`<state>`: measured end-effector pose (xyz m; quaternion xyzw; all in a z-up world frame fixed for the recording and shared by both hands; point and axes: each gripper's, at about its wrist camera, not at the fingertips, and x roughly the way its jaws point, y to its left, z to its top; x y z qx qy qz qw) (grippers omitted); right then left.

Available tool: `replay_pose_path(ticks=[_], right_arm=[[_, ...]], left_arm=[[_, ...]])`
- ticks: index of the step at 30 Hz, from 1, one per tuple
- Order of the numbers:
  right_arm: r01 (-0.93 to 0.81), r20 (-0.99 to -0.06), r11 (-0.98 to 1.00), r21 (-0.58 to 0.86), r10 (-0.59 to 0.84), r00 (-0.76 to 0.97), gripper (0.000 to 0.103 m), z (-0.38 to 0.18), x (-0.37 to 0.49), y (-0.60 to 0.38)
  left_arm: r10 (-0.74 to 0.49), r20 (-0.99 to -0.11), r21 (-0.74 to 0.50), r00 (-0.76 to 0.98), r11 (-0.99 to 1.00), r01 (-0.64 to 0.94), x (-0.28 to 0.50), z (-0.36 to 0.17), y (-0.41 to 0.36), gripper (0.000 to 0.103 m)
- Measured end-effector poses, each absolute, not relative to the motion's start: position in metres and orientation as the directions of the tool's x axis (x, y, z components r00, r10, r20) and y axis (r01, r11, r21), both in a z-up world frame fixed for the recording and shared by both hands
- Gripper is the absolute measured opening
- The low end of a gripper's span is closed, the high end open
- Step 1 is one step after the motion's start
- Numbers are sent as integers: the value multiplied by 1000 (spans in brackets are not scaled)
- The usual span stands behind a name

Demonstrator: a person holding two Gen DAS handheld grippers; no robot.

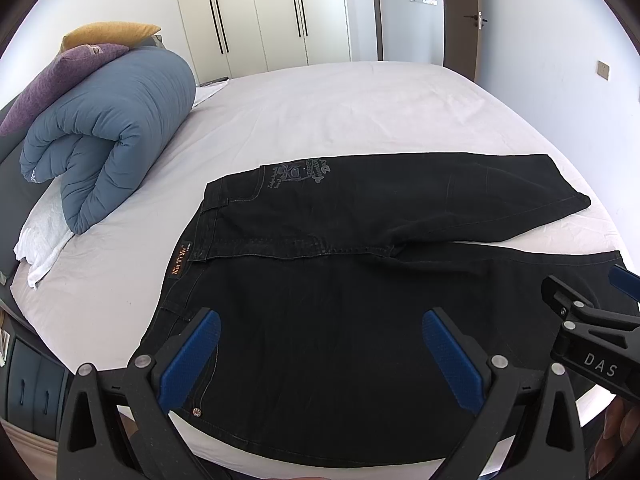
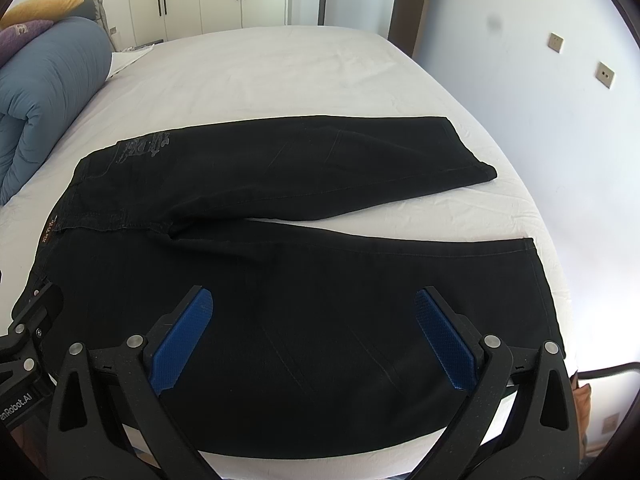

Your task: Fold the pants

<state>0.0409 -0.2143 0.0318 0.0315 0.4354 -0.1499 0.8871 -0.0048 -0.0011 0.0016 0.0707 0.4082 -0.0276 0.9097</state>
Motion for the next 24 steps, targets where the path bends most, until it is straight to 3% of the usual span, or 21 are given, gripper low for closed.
replay_pose_path(ticks=[24], right_arm=[[290,-785,954,-77,-238,573,103,26,46,-208]], left_arm=[[7,-749,106,663,988,109,-3,-1,2,103]])
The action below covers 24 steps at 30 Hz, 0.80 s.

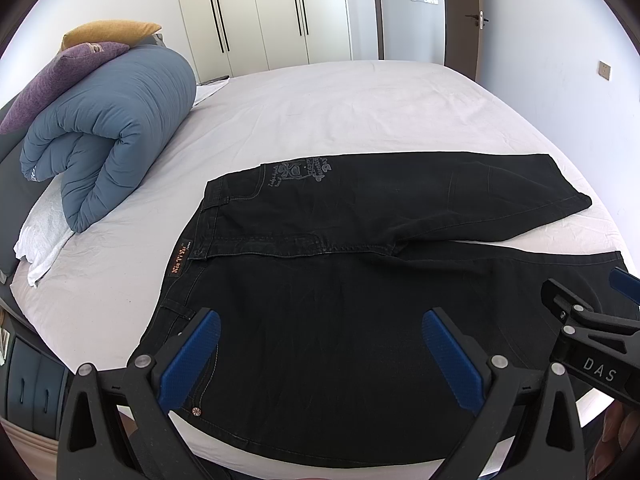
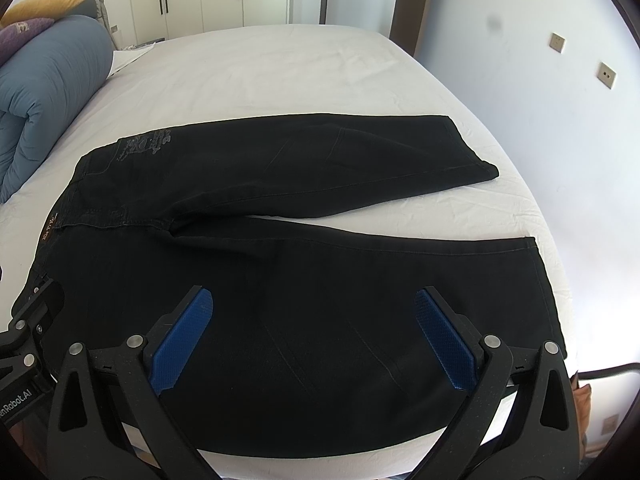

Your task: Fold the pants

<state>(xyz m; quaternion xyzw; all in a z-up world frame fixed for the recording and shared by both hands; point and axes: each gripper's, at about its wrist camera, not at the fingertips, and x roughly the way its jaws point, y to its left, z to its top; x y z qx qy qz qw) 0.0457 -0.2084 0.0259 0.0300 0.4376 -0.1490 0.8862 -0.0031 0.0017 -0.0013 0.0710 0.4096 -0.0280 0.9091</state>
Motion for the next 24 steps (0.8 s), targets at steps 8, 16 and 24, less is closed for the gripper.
replay_pose_path(ticks=[8,16,24], right_arm=[[289,-786,954,-77,-236,571,103,26,45,-209],[288,-786,954,-78,-237,572,103,26,46,-209],[285,-787,955,-78,-235,571,103,25,45,-206]], left_arm=[[7,-749,106,663,988,109,-4,-2,3,103],[6,-751,105,661,988,110,-5,-3,4,103],[6,-751,104,660,989,109,-5,-4,5,103]])
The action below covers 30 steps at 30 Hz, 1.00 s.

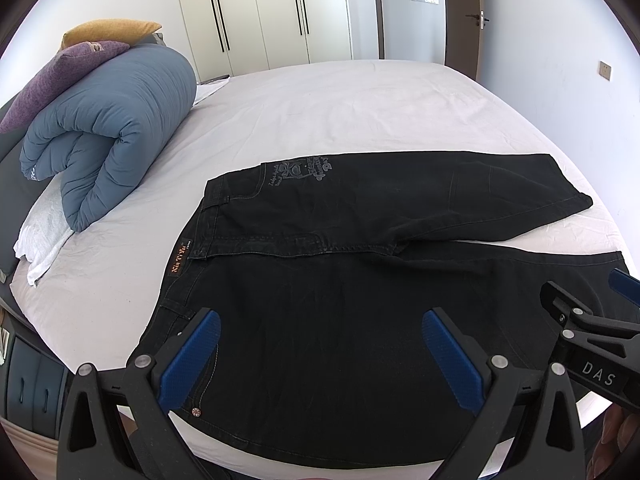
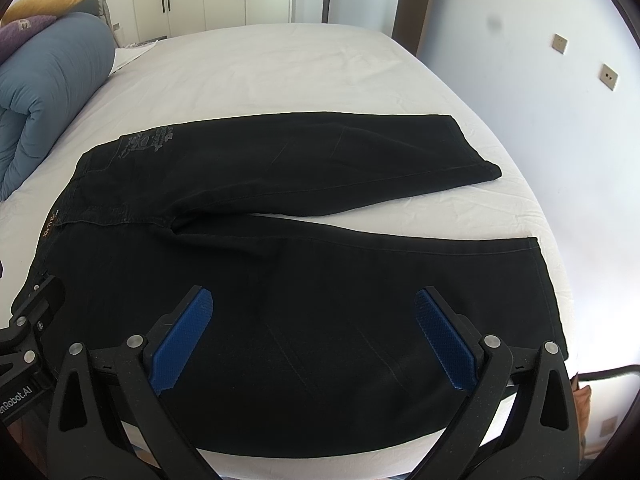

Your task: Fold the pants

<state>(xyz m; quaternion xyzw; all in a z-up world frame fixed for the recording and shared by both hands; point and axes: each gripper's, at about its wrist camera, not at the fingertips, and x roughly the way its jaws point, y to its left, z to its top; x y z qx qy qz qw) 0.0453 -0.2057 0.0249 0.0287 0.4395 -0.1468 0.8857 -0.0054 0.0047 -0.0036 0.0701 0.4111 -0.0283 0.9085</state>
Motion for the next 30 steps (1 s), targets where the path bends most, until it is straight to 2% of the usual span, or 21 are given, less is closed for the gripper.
replay_pose_path(ticks=[23,30], right_arm=[[245,-808,967,-72,-201,553,103,13,58,-205],[39,-808,998,42,11,589,103,20,98,-214]], left_arm=[[-20,-770,77,638,989,124,10,-14,15,103],[-35,-790,92,612,980,174,62,-15,38,103]])
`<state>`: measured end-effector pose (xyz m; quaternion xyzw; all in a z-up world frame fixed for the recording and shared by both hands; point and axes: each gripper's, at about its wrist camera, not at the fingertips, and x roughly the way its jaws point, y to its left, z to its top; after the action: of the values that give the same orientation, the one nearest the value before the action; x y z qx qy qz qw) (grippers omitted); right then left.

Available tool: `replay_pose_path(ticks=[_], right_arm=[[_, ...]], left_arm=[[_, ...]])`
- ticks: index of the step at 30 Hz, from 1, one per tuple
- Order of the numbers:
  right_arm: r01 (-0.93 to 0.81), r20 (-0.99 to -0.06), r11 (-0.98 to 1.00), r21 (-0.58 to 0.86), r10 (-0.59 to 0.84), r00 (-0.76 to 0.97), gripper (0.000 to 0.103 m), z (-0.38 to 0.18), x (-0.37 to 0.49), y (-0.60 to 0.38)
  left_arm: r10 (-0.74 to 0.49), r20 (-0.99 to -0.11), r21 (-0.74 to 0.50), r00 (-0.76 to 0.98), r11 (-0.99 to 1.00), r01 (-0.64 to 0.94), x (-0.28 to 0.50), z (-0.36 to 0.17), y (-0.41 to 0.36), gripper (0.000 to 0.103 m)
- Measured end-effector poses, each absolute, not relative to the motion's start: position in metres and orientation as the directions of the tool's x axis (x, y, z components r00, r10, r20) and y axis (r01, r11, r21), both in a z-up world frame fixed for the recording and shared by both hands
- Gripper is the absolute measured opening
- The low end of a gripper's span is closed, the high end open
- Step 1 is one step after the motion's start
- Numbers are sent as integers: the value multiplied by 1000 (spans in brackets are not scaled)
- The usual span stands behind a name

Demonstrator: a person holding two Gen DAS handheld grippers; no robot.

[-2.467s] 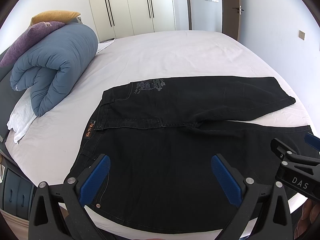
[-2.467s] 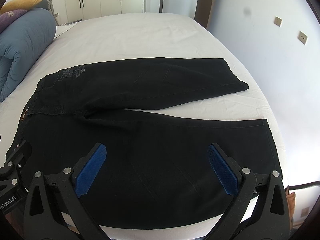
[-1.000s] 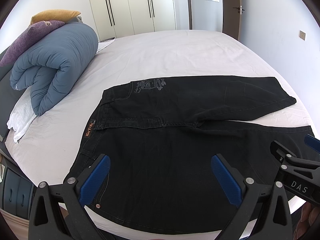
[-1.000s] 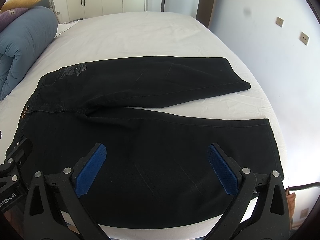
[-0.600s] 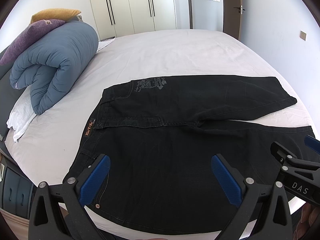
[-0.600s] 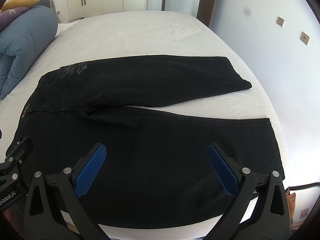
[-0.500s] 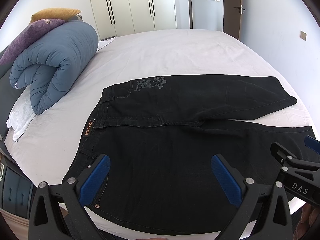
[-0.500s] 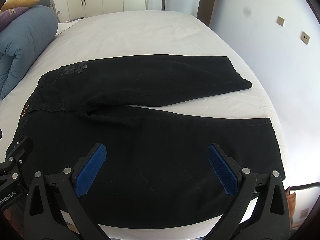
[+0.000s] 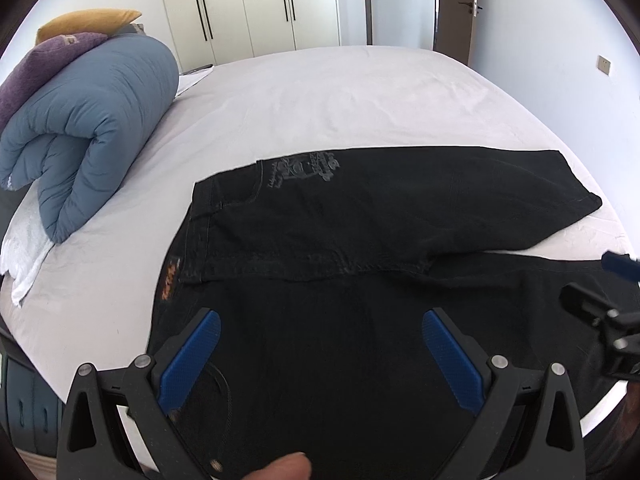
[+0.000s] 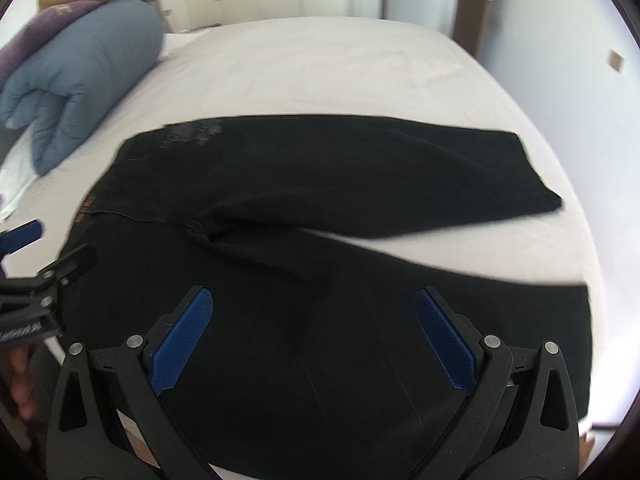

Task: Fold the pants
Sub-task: 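Grasp the jeans waistband near the button with the left tool while the right tool grasps the waistband corner, then lift the jeans by the waistband with both tools, letting the legs hang together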

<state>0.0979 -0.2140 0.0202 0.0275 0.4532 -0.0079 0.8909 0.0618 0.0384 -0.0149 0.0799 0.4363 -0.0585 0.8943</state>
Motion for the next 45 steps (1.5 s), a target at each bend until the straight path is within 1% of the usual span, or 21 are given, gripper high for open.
replay_pose_path(ticks=[2,3,6,8,9,12,16,17,18,19,22,23,29,31,32,36,39,40,41,44,45], right_arm=[[-20,-803,997,78,75,592,103,26,116,-220],[-61,-794,994,89,108,598,103,31,129,-223],[-149,-771,985,83,158,617,103,43,162,-227],[-216,-763,972,95,211,612,103,48,189,-228],[-256,-763,961,103,241,600,103,50,205,-229],[-382,-772,917,114,324,547,103,52,255,-232],[-530,-799,841,110,392,455,100,46,312,-228],[-557,-809,824,107,398,433,97,43,328,-227],[-583,-819,804,114,408,403,89,38,345,-226],[-599,-826,791,120,414,382,84,33,354,-224],[-638,-850,762,116,408,333,66,19,381,-226],[-651,-854,750,119,411,317,57,14,388,-227],[-703,-855,695,149,448,261,55,-7,426,-219],[-721,-854,674,157,459,243,54,-12,436,-213],[-731,-854,664,159,464,236,50,-12,435,-211],[-759,-875,636,144,439,202,45,-20,440,-202],[-762,-884,632,141,427,190,41,-23,448,-199],[-764,-887,630,141,424,185,39,-26,451,-196],[-766,-890,627,140,419,181,35,-28,454,-193],[-775,-900,620,127,400,172,35,-33,462,-182],[-777,-904,618,121,392,171,35,-36,465,-178]], left_arm=[[-32,-767,121,641,974,194,77,-14,44,103],[-62,-761,119,646,965,233,87,-13,47,103],[-87,-836,75,542,960,269,126,-23,58,103],[-118,-836,38,536,962,270,154,-23,72,103],[-119,-824,56,553,956,288,164,-21,75,103],[-61,-806,202,589,907,370,211,-20,78,103],[-84,-838,245,539,826,508,280,-28,90,103],[-103,-862,224,497,801,555,300,-33,94,101],[-106,-876,217,470,785,581,312,-38,96,98],[-92,-891,225,445,762,607,324,-44,97,91],[-92,-932,187,352,707,682,352,-64,99,90],[-94,-941,173,326,694,699,359,-70,99,90],[-82,-977,97,198,656,748,397,-111,100,90],[-122,-982,24,143,675,738,409,-120,105,90],[-132,-984,-2,122,685,729,414,-124,107,90],[-137,-989,-47,64,680,732,421,-143,107,88],[-140,-989,-56,53,674,737,422,-147,104,79],[-145,-988,-59,53,672,738,421,-147,103,70],[-156,-986,-68,50,669,740,419,-146,103,56],[-168,-984,-69,54,648,759,408,-141,100,31],[-160,-985,-50,69,638,768,403,-140,97,26]])
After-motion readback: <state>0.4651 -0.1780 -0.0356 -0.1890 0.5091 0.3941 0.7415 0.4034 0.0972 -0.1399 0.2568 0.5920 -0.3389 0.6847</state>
